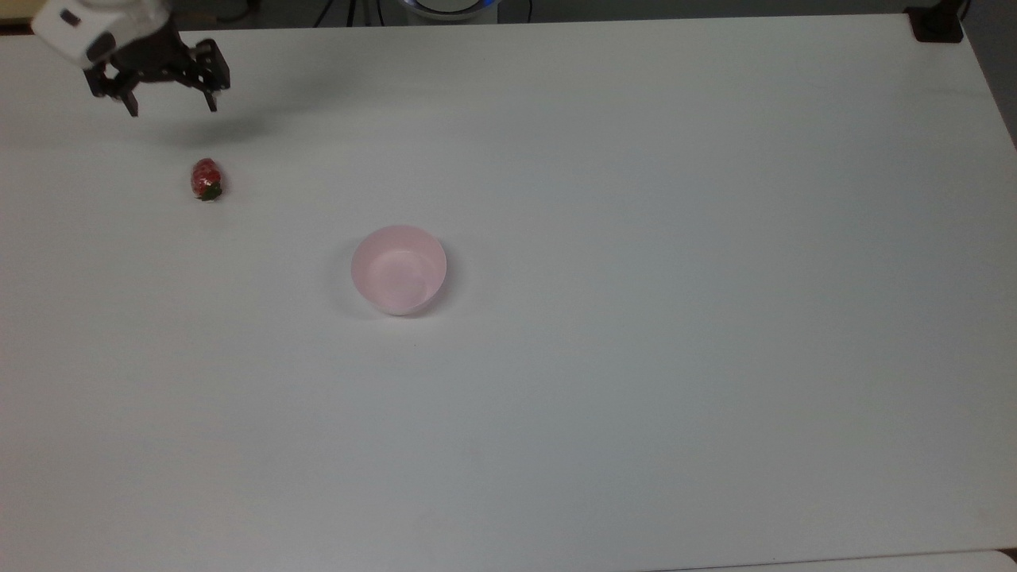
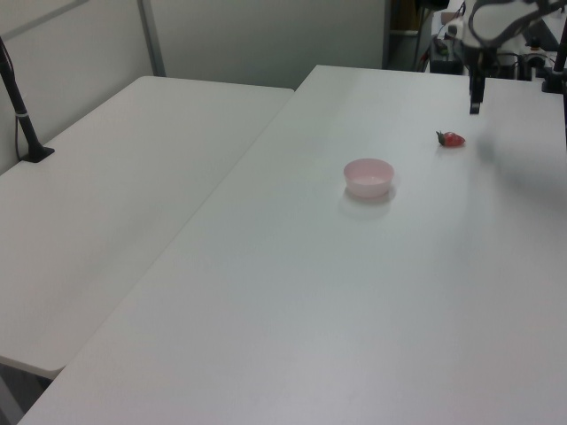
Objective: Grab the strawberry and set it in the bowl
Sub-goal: 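Move the open gripper down over the red strawberry, then close the gripper on the strawberry and lift it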
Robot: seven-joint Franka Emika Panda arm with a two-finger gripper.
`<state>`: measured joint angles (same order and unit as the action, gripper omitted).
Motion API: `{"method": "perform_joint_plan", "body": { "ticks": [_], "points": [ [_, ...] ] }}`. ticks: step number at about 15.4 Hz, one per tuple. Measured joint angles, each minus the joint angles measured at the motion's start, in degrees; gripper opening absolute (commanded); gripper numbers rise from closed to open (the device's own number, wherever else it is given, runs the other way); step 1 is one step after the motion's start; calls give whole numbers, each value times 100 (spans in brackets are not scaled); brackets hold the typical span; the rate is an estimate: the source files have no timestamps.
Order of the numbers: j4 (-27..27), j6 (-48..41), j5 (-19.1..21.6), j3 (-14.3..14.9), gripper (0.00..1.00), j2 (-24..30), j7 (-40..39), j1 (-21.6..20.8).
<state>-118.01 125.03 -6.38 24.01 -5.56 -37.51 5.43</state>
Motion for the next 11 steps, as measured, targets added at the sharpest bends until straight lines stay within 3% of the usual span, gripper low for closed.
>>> {"method": "perform_joint_plan", "body": {
  "ticks": [3, 6, 7, 9, 11],
  "points": [
    [-11, 353, 48, -16, 100, -426, 2, -4],
    [-6, 874, 448, -46, 100, -856, 4, -16],
    [1, 948, 523, -78, 95, -960, 4, -21],
    [16, 973, 580, -159, 70, -1082, 5, -25],
    [28, 973, 590, -194, 31, -1104, 9, -32]
  ]
}}
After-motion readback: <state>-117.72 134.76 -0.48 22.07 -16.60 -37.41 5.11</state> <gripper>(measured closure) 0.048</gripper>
